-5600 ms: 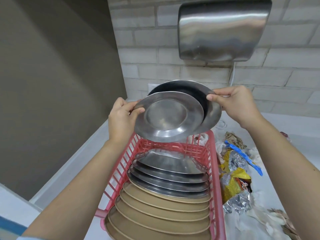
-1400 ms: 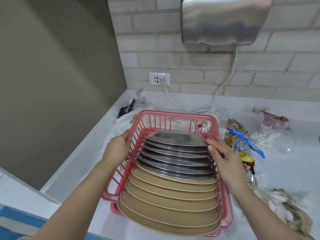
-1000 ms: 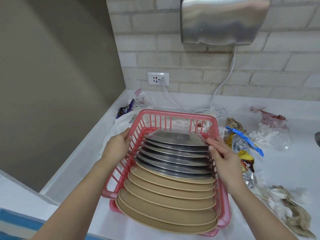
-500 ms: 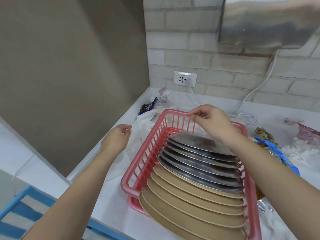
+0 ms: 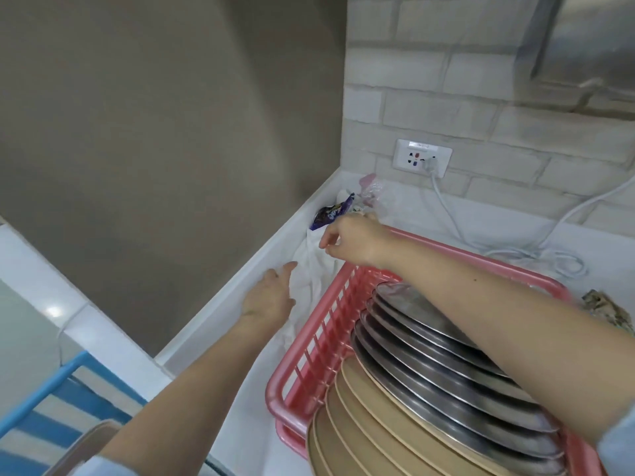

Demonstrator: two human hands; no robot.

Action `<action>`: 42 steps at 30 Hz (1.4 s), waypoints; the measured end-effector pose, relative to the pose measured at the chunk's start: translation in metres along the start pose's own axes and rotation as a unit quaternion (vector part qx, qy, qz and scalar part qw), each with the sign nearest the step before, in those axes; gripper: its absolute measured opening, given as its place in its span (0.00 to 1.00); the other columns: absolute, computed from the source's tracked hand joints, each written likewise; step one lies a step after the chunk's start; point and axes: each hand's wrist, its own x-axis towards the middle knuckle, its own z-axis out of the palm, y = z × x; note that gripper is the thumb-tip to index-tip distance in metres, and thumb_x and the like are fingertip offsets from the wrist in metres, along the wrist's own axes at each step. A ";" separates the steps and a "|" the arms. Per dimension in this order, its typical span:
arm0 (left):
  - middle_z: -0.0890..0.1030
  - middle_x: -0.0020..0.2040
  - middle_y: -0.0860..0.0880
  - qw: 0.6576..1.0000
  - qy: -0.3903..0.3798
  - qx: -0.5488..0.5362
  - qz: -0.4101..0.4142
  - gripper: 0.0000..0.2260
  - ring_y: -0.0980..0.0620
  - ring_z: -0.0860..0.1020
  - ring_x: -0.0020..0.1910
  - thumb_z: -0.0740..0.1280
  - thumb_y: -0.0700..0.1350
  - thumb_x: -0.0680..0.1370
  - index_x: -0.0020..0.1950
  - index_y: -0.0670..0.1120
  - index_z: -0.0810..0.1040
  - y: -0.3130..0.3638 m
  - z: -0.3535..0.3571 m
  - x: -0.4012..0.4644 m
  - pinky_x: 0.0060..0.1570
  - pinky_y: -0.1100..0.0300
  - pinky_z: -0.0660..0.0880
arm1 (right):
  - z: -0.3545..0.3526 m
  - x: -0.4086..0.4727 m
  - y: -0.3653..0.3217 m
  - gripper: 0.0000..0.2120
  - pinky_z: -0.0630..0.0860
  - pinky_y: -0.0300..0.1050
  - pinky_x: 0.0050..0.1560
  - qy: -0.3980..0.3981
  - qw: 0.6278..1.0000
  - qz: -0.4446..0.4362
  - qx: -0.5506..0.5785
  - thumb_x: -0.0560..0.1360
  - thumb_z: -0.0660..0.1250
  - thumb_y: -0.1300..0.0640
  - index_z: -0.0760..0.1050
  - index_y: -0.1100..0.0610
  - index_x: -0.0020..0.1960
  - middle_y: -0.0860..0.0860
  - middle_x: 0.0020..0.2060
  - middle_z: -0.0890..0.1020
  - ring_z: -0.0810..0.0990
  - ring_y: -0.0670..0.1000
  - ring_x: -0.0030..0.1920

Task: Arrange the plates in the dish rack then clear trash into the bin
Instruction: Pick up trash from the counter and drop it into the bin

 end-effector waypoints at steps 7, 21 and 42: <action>0.75 0.65 0.47 0.993 0.066 -0.101 0.015 0.19 0.47 0.78 0.56 0.64 0.47 0.81 0.72 0.54 0.69 -0.003 -0.010 0.010 0.53 0.54 0.76 | 0.007 0.021 -0.002 0.12 0.56 0.46 0.63 -0.020 0.999 -0.017 -0.033 0.75 0.66 0.55 0.79 0.45 0.57 0.42 0.55 0.81 0.75 0.47 0.60; 0.83 0.50 0.43 0.809 0.131 -0.572 -0.025 0.10 0.50 0.81 0.47 0.63 0.46 0.81 0.57 0.44 0.79 0.019 -0.095 0.011 0.49 0.58 0.78 | 0.012 0.017 -0.024 0.15 0.69 0.35 0.40 -0.041 0.974 -0.021 0.220 0.74 0.71 0.53 0.75 0.55 0.59 0.46 0.49 0.76 0.75 0.48 0.47; 0.81 0.50 0.42 0.548 0.010 -0.833 -0.076 0.10 0.50 0.82 0.41 0.59 0.36 0.81 0.60 0.40 0.77 0.036 -0.113 -0.017 0.42 0.61 0.80 | -0.001 -0.010 -0.024 0.12 0.68 0.25 0.32 0.082 0.916 0.011 0.392 0.75 0.69 0.64 0.72 0.55 0.56 0.47 0.47 0.77 0.75 0.44 0.41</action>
